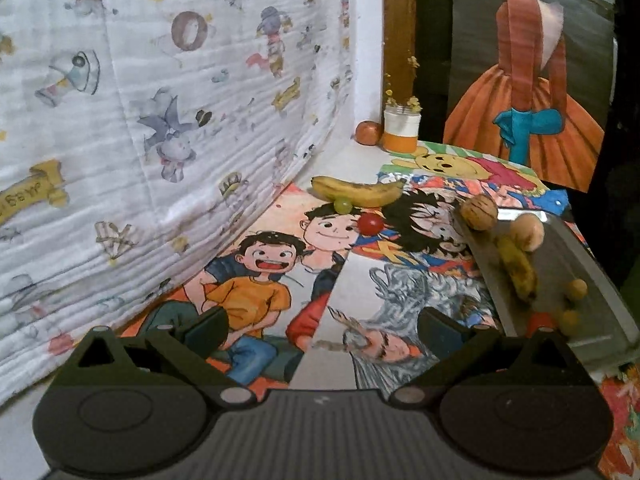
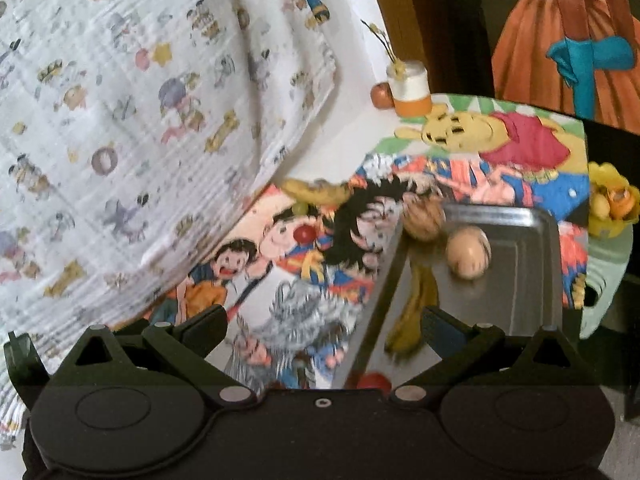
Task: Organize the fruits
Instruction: 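Withdraw both tools from the tray toward the green grape and remaining tomato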
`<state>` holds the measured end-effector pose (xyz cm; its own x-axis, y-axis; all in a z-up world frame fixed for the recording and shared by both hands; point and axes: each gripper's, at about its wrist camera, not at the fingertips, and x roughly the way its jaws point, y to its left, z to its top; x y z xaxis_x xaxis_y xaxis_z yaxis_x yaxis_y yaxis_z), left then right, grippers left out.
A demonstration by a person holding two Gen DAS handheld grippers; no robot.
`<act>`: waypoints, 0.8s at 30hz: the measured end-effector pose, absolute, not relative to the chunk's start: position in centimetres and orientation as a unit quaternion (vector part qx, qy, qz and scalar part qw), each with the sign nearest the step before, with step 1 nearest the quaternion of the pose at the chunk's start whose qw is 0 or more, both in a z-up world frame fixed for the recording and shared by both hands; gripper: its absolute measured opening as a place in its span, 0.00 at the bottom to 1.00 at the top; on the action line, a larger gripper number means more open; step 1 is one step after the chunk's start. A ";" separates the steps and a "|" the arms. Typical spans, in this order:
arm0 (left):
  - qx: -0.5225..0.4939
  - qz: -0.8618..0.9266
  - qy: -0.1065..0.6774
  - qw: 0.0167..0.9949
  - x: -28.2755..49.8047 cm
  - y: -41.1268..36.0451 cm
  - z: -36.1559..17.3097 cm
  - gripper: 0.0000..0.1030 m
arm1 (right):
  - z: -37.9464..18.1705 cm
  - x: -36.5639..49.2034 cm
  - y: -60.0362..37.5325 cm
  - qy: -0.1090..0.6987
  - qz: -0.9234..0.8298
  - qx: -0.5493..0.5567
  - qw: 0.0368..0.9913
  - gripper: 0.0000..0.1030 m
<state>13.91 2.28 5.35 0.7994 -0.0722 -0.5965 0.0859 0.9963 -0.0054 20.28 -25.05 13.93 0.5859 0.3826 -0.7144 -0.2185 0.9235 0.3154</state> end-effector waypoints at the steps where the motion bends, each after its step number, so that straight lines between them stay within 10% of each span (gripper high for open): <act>1: 0.008 -0.041 0.312 0.949 14.2 2.3 5.3 1.00 | 13.9 20.7 -25.0 0.420 0.170 0.097 0.886 0.99; 24: -0.067 -0.082 0.302 0.947 22.4 0.2 2.6 1.00 | 9.6 31.8 -25.7 0.431 0.161 0.131 0.878 0.99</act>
